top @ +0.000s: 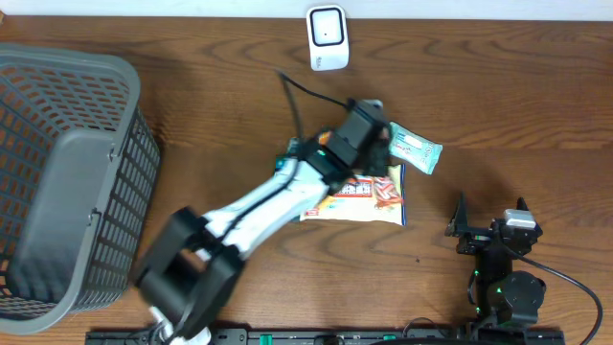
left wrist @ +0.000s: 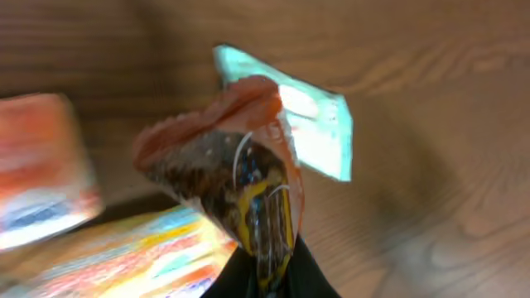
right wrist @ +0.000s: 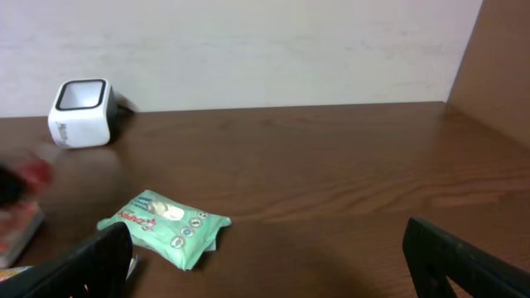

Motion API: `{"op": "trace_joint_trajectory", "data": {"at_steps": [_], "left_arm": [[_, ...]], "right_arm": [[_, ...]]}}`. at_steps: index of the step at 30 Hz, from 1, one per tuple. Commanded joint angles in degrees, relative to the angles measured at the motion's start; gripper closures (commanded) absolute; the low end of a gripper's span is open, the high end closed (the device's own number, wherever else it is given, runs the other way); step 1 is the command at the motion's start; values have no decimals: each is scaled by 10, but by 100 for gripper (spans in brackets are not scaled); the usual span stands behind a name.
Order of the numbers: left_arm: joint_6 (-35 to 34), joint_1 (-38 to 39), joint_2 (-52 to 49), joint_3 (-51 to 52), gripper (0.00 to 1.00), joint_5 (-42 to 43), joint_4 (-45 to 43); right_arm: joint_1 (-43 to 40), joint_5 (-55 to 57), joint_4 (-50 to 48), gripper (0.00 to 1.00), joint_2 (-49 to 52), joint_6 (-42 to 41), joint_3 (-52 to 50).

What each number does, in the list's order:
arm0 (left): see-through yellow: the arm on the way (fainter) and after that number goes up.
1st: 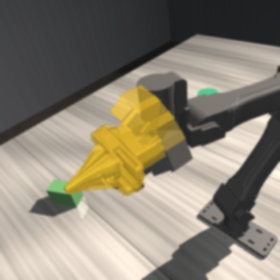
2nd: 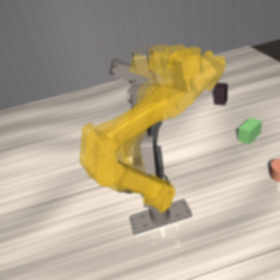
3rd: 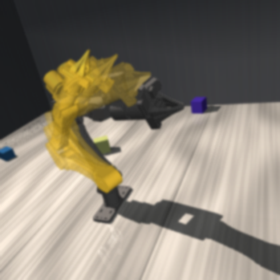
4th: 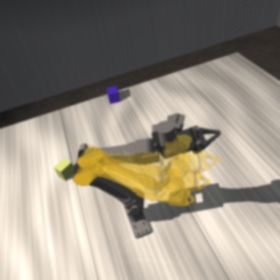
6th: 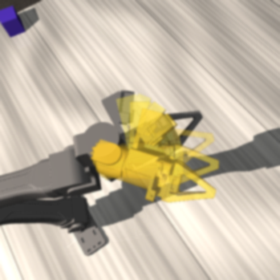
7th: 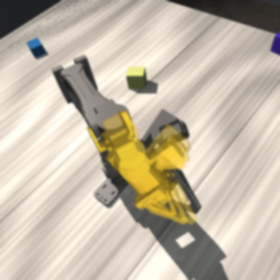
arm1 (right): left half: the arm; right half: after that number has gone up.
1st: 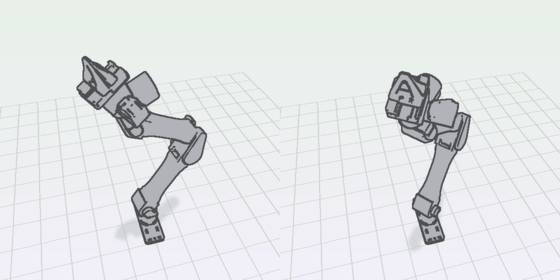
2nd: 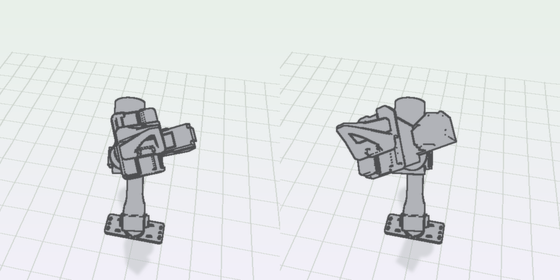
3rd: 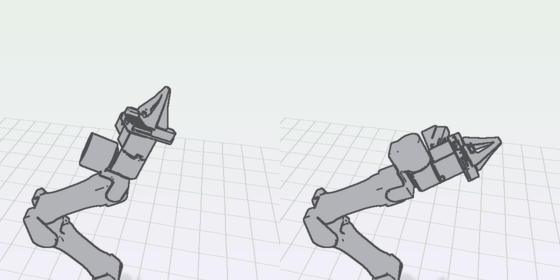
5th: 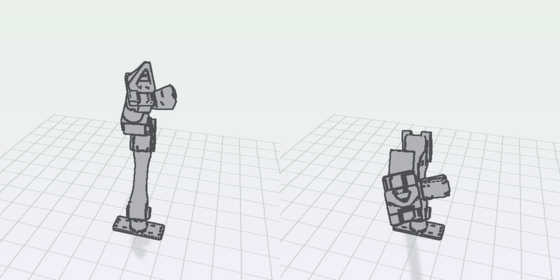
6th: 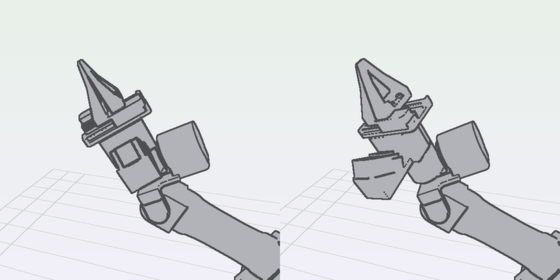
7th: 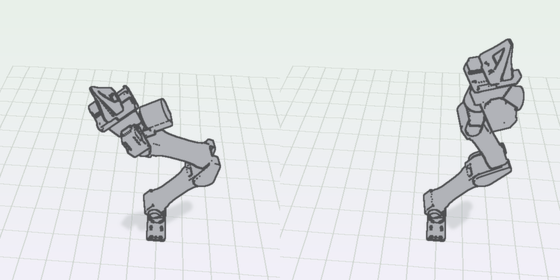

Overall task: Scan the item barcode
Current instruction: 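Carry the red snack bar out and set it right of the snack bag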

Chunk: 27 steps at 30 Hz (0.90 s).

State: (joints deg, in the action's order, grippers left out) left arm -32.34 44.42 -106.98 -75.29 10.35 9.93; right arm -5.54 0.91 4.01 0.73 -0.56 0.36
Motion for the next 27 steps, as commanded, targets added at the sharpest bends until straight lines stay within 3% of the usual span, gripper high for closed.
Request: {"op": "trace_joint_trajectory", "data": {"at_steps": [1, 13, 14, 15, 17, 18, 23, 27], "left_arm": [[2, 33, -39, 0, 93, 54, -53], [3, 67, -83, 0, 92, 55, -89], [3, 67, -83, 0, 87, 55, -89], [3, 67, -83, 0, 71, 55, -90], [3, 67, -83, 0, 26, 55, -93], [3, 66, -83, 0, 15, 54, -94], [4, 52, -80, 0, 2, 54, -81], [7, 14, -62, 0, 0, 21, -20]], "right_arm": [[4, 2, 2, 1, -2, 9, 0], [4, 2, 2, 1, -2, 9, 0], [4, 2, 2, 1, -2, 9, 0], [4, 2, 2, 1, -2, 9, 0], [4, 2, 2, 1, -2, 9, 0], [4, 2, 2, 1, -2, 9, 0], [4, 2, 2, 1, -2, 9, 0], [4, 2, 2, 1, -2, 9, 0]]}}
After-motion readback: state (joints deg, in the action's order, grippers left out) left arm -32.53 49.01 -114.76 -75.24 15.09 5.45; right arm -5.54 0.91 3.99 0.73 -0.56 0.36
